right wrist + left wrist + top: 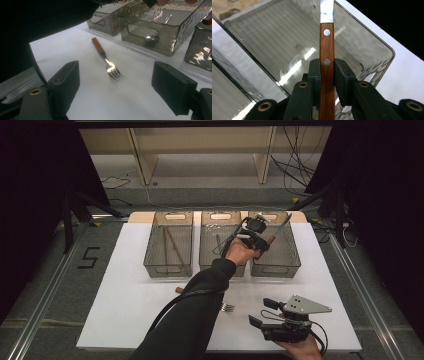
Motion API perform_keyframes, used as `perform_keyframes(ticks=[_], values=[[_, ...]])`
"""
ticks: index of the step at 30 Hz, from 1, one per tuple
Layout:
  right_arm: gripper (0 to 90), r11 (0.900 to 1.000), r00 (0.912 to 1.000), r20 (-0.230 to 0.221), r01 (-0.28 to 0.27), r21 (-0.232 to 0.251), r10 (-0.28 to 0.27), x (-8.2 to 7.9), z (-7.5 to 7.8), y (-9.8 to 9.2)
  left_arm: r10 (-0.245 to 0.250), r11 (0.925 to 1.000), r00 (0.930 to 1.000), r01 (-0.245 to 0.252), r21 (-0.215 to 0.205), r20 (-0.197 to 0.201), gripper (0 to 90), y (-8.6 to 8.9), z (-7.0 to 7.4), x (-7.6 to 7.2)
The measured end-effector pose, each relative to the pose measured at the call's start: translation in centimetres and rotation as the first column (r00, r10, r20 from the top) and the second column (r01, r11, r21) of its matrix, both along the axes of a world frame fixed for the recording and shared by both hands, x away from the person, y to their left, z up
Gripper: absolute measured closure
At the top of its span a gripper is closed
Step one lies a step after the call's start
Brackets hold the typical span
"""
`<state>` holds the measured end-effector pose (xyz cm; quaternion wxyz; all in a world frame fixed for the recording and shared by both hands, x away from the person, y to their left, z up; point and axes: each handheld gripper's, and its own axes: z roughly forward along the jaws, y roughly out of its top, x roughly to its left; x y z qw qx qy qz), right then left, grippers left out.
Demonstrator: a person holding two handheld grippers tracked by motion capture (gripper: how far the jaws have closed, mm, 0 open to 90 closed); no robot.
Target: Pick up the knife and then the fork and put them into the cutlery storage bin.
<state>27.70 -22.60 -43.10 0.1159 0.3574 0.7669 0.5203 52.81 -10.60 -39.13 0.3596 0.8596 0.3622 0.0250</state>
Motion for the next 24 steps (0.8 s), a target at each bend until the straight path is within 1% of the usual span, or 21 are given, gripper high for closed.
perform_keyframes(ticks=[3, 6, 9, 12, 13, 14, 15, 16, 20, 24], values=[[23.4, 1.000, 1.0000, 0.005, -0.002, 0.001, 0.002, 0.0, 0.0, 0.0, 0.001, 0.9999, 1.0000, -0.001, 0.013, -0.003, 75.5, -0.2, -0.4, 0.0], [23.4, 1.000, 1.0000, -0.001, 0.001, 0.003, -0.001, 0.0, 0.0, -0.1, 0.007, 0.9997, 0.9999, -0.007, 0.022, -0.010, 75.4, -0.2, -0.7, 0.0], [23.4, 1.000, 1.0000, -0.001, -0.001, 0.002, 0.001, -0.1, 0.0, -0.1, 0.012, 0.9997, 0.9997, -0.011, 0.019, -0.021, 75.2, -0.2, -0.9, 0.0], [23.4, 1.000, 1.0000, 0.000, -0.002, -0.001, 0.002, 0.0, 0.0, -0.1, 0.026, 0.9996, 0.9994, -0.026, 0.014, -0.022, 73.8, -0.2, -0.9, 0.0], [23.4, 1.000, 1.0000, 0.000, -0.002, 0.000, 0.002, 0.0, 0.0, -0.1, 0.027, 0.9996, 0.9994, -0.026, 0.012, -0.023, 71.3, -0.2, -0.8, -0.1], [23.4, 1.000, 1.0000, 0.000, -0.001, 0.000, 0.001, 0.0, 0.0, -0.1, 0.019, 0.9998, 0.9994, -0.019, 0.010, -0.030, 65.0, -0.1, -0.7, -0.1], [23.4, 1.000, 1.0000, 0.000, -0.002, 0.000, 0.002, 0.0, 0.0, -0.1, 0.017, 0.9998, 0.9993, -0.017, 0.006, -0.033, 60.6, 0.0, -0.4, -0.1], [23.4, 1.000, 1.0000, 0.000, -0.001, 0.000, 0.001, 0.0, 0.0, -0.1, 0.021, 0.9998, 0.9995, -0.021, -0.002, -0.024, 57.3, 0.1, -0.2, -0.2], [23.4, 1.000, 1.0000, -0.001, 0.000, -0.001, 0.000, 0.0, 0.0, -0.1, 0.017, 0.9995, 0.9995, -0.018, -0.025, -0.028, 47.6, 0.8, 1.0, -0.3], [23.4, 1.000, 1.0000, -0.003, 0.001, -0.002, -0.001, 0.0, 0.0, 0.0, -0.011, 0.9999, 0.9998, 0.011, -0.011, -0.019, 40.0, 1.7, 1.9, -0.7]])
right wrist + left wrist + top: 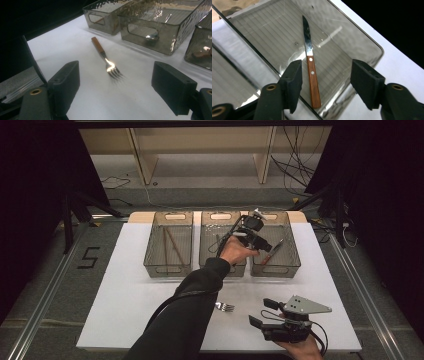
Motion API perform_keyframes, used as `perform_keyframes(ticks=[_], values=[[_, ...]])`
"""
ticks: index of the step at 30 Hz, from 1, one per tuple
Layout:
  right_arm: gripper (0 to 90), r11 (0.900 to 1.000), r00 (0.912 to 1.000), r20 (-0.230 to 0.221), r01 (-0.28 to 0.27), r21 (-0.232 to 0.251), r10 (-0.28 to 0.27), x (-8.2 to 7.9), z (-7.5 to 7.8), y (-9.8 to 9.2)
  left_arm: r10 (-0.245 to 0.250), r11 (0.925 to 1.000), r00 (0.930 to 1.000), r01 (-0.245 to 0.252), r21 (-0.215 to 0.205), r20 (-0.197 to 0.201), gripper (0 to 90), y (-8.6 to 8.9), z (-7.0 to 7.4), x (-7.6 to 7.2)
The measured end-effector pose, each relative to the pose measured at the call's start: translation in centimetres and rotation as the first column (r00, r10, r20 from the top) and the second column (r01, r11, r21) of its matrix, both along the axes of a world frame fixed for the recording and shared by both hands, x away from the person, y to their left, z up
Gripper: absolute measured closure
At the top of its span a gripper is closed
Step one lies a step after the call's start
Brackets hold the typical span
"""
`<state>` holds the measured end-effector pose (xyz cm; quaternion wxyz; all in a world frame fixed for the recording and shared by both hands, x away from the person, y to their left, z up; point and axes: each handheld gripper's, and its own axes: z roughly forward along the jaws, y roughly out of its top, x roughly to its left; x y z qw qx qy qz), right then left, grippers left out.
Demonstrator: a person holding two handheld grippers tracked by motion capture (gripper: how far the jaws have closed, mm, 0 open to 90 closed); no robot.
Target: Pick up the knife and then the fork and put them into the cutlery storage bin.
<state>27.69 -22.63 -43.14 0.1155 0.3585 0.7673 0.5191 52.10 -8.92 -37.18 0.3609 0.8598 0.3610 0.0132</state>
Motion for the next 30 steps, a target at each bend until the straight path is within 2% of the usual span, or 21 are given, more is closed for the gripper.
perform_keyframes(ticks=[6, 11, 15, 20, 23, 26, 30], values=[[23.4, 1.000, 1.0000, -0.001, 0.003, 0.000, -0.003, 0.0, 0.0, 0.0, -0.057, 0.9984, 0.9977, 0.057, -0.004, 0.037, 32.7, 2.5, 1.8, -1.2], [23.4, 1.000, 1.0000, 0.000, 0.005, 0.000, -0.005, 0.1, 0.0, -0.1, -0.114, 0.9935, 0.9907, 0.113, 0.014, 0.075, 28.6, 5.4, 3.4, -2.8], [23.4, 1.000, 1.0000, 0.001, 0.007, -0.003, -0.007, 0.1, 0.0, 0.0, -0.149, 0.9885, 0.9829, 0.144, 0.046, 0.109, 26.9, 8.0, 3.9, -4.2], [23.4, 1.000, 1.0000, 0.000, 0.009, -0.004, -0.009, 0.1, -0.1, 0.0, -0.173, 0.9831, 0.9747, 0.162, 0.086, 0.142, 26.1, 10.8, 3.6, -5.8], [23.4, 1.000, 0.9999, -0.003, 0.012, -0.005, -0.012, 0.2, -0.1, 0.0, -0.193, 0.9767, 0.9695, 0.175, 0.125, 0.151, 25.7, 12.2, 2.9, -6.7], [23.4, 1.000, 0.9999, -0.001, 0.013, -0.005, -0.013, 0.2, -0.2, 0.1, -0.214, 0.9701, 0.9661, 0.193, 0.147, 0.144, 24.5, 13.5, 2.2, -7.5], [23.4, 1.000, 0.9999, -0.007, 0.012, -0.006, -0.012, 0.2, -0.2, 0.1, -0.223, 0.9677, 0.9654, 0.203, 0.150, 0.135, 23.1, 15.0, 1.2, -8.5]])
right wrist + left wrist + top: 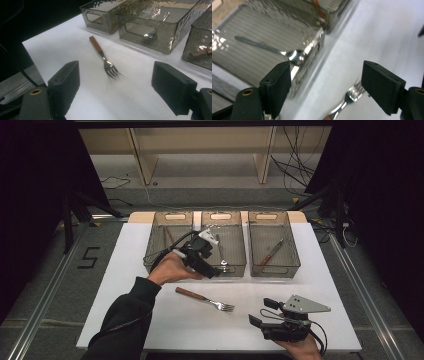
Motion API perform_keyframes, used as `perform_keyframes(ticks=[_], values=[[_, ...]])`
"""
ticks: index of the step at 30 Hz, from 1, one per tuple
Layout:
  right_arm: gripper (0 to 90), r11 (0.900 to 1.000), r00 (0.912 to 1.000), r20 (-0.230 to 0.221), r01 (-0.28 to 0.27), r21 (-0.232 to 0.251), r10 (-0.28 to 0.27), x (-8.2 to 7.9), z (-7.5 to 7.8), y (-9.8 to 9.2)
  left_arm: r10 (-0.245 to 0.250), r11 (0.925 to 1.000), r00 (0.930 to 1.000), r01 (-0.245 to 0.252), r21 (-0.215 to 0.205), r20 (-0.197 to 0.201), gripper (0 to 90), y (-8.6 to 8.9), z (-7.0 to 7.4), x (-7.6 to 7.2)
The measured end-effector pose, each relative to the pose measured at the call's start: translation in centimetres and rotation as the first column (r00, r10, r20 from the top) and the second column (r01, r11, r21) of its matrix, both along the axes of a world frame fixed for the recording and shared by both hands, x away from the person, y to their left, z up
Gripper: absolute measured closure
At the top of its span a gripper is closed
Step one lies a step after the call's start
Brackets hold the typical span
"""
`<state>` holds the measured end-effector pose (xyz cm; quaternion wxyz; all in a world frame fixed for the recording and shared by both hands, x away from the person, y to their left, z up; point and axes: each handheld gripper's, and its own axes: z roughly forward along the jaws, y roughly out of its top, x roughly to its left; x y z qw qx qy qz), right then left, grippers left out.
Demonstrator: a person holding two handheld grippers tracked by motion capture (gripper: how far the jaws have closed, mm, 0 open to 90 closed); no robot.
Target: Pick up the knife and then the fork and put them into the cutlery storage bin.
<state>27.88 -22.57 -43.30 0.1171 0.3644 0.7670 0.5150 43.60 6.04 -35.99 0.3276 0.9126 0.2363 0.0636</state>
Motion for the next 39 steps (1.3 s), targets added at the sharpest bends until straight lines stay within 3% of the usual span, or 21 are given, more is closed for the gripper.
perform_keyframes(ticks=[9, 13, 17, 19, 22, 25, 30, 32, 39], values=[[23.4, 1.000, 1.0000, -0.005, -0.001, -0.005, 0.000, 0.1, -0.1, 0.1, -0.021, 0.9975, 0.9996, 0.022, 0.067, -0.020, 23.1, 1.8, -2.5, -1.4], [23.4, 1.000, 1.0000, -0.003, 0.000, -0.005, 0.000, 0.0, -0.1, 0.0, -0.043, 0.9922, 0.9985, 0.047, 0.116, -0.035, 23.3, 2.1, -3.9, -1.7], [23.4, 1.000, 1.0000, -0.006, 0.003, -0.005, -0.003, 0.1, -0.1, 0.1, -0.046, 0.9895, 0.9975, 0.053, 0.135, -0.053, 22.6, 2.3, -5.2, -1.9], [23.4, 1.000, 1.0000, -0.006, 0.004, -0.005, -0.004, 0.1, -0.1, 0.1, -0.050, 0.9838, 0.9972, 0.059, 0.169, -0.055, 22.3, 2.4, -5.8, -1.8], [23.4, 1.000, 1.0000, -0.003, 0.003, -0.004, -0.003, 0.0, -0.1, 0.1, -0.046, 0.9815, 0.9968, 0.057, 0.183, -0.065, 22.3, 2.5, -6.3, -1.7], [23.4, 1.000, 1.0000, -0.007, 0.005, -0.003, -0.005, 0.1, -0.1, 0.0, -0.062, 0.9715, 0.9955, 0.077, 0.224, -0.072, 22.5, 2.5, -6.7, -1.7], [23.4, 1.000, 1.0000, -0.004, 0.004, -0.003, -0.004, 0.0, -0.1, 0.0, -0.058, 0.9643, 0.9943, 0.079, 0.253, -0.089, 23.1, 2.4, -7.6, -1.5], [23.5, 1.000, 1.0000, -0.002, 0.005, -0.002, -0.005, 0.0, -0.1, 0.0, -0.072, 0.9533, 0.9935, 0.095, 0.287, -0.088, 23.5, 2.3, -7.9, -1.4], [23.5, 1.000, 1.0000, -0.003, 0.003, -0.004, -0.003, 0.0, -0.1, 0.0, -0.084, 0.9437, 0.9898, 0.116, 0.310, -0.115, 25.1, 1.9, -8.9, -1.2]])
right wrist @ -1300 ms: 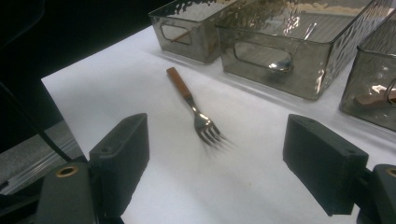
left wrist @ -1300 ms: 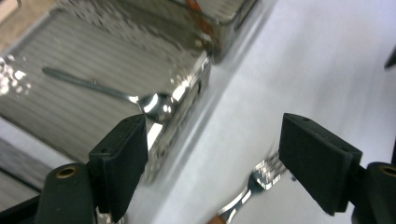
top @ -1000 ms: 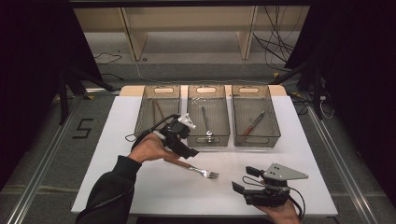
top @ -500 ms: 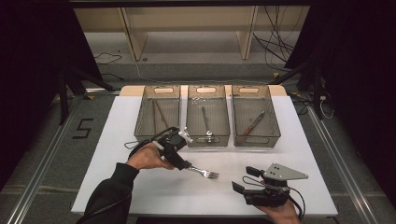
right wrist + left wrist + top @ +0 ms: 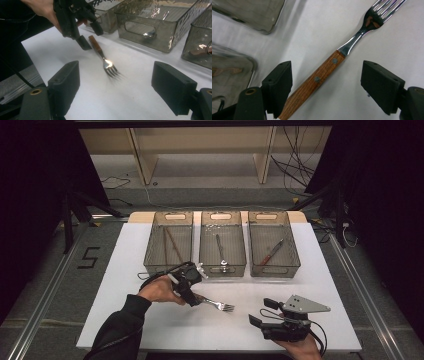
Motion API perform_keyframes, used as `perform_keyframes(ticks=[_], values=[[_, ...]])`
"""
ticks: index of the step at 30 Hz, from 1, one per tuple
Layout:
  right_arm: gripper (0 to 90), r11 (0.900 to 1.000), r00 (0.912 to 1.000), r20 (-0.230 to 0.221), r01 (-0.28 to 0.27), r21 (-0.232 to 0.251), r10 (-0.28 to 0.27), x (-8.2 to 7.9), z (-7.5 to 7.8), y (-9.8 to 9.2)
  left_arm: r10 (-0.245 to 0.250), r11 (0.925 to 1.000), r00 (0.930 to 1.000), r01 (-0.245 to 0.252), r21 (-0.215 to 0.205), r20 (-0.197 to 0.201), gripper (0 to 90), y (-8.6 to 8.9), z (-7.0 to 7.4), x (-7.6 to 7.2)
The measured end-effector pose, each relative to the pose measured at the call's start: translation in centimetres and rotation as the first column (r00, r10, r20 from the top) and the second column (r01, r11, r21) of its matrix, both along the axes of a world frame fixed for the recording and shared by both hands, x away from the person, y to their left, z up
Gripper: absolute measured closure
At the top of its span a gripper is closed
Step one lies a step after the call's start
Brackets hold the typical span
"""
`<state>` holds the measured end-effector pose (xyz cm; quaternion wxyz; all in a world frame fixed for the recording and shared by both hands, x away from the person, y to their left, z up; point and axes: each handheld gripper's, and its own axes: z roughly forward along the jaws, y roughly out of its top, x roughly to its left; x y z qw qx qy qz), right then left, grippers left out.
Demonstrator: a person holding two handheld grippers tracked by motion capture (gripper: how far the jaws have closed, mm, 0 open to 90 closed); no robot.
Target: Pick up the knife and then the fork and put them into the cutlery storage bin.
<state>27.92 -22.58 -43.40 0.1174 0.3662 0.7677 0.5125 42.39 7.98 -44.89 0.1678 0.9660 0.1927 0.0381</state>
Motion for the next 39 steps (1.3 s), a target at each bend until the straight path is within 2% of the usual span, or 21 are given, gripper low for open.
perform_keyframes(ticks=[2, 3, 7, 13, 15, 21, 27, 29, 34, 39], values=[[23.4, 1.000, 1.0000, 0.001, 0.000, 0.001, 0.000, 0.0, 0.0, 0.0, 0.008, 1.0000, 1.0000, -0.008, -0.001, 0.001, 25.5, 0.0, -0.2, 0.1], [23.5, 1.000, 1.0000, 0.001, 0.001, 0.001, -0.001, 0.0, 0.0, 0.0, -0.004, 0.9999, 1.0000, 0.003, 0.013, 0.003, 25.7, 0.0, -0.3, 0.2], [23.4, 1.000, 1.0000, 0.001, 0.000, 0.001, 0.000, 0.0, 0.0, 0.0, -0.010, 0.9998, 1.0000, 0.010, 0.019, 0.001, 26.4, -0.1, -0.5, 0.3], [23.5, 1.000, 1.0000, -0.002, -0.001, 0.000, 0.001, 0.0, 0.0, 0.0, -0.039, 0.9979, 0.9992, 0.039, 0.052, 0.001, 29.9, -0.2, -1.0, 0.6], [23.5, 1.000, 1.0000, 0.000, -0.002, 0.001, 0.002, 0.0, 0.0, 0.0, -0.029, 0.9982, 0.9996, 0.029, 0.053, -0.002, 31.3, -0.2, -1.2, 0.7], [23.6, 1.000, 1.0000, -0.003, -0.001, -0.001, 0.001, 0.0, 0.0, 0.1, -0.055, 0.9959, 0.9981, 0.057, 0.070, -0.028, 37.9, -0.3, -1.4, 0.9], [23.6, 1.000, 1.0000, -0.005, -0.003, -0.002, 0.003, 0.0, -0.1, 0.1, -0.081, 0.9897, 0.9955, 0.086, 0.114, -0.049, 48.3, -0.4, -1.1, 0.5], [23.6, 1.000, 1.0000, -0.003, -0.004, -0.001, 0.004, 0.0, -0.1, 0.1, -0.082, 0.9897, 0.9951, 0.088, 0.113, -0.056, 52.1, -0.4, -1.1, 0.4], [23.6, 1.000, 1.0000, -0.005, -0.001, -0.002, 0.001, 0.0, -0.1, 0.1, -0.128, 0.9804, 0.9896, 0.136, 0.142, -0.065, 62.0, -0.3, -1.0, 0.0], [23.7, 1.000, 1.0000, -0.003, -0.003, -0.004, 0.003, 0.0, -0.1, 0.1, -0.167, 0.9735, 0.9837, 0.175, 0.147, -0.068, 69.9, -0.3, -0.9, -0.3]])
